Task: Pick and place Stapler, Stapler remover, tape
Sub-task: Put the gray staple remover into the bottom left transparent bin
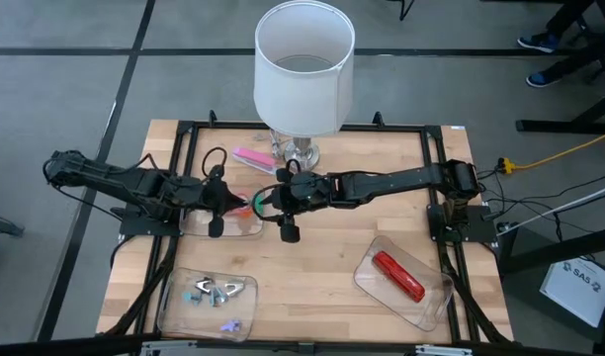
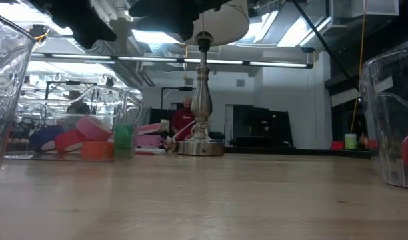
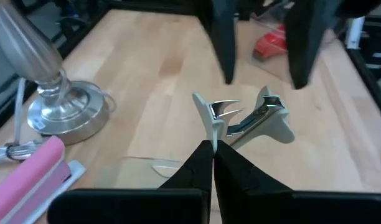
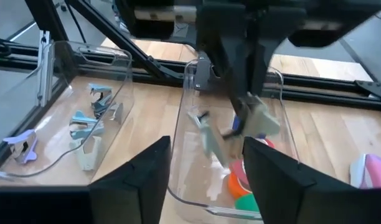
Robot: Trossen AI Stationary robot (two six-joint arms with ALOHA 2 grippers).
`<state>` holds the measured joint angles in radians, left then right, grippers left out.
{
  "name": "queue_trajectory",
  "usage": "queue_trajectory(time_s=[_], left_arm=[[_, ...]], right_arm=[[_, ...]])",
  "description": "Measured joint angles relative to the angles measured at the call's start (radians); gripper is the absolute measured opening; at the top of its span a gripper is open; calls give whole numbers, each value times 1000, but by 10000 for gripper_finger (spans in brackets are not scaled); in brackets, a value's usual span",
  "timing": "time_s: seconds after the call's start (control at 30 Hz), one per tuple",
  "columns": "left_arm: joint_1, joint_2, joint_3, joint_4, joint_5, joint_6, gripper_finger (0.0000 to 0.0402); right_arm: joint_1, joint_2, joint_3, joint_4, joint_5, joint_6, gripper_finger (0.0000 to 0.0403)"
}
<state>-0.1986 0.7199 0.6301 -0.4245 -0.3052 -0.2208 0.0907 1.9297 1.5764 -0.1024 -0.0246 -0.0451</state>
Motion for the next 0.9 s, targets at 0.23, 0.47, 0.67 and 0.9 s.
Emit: queue_trajectory(time_s=[0.23,0.47,0.67,0.9], left_arm=[[-2,-32,83,-156,69,-2,2],[-27,-48,117,-244,141,6,2],[-58,-50,118,-247,281,6,2],[-124,-19,116,-252,437,-44,3]], right_arm=[[0,0,0,-9,2,17,208],[0,1,0,-36,6,46,208],[-3,1,0,-55,5,80,208],[-10,1,0,-55,6,94,208]])
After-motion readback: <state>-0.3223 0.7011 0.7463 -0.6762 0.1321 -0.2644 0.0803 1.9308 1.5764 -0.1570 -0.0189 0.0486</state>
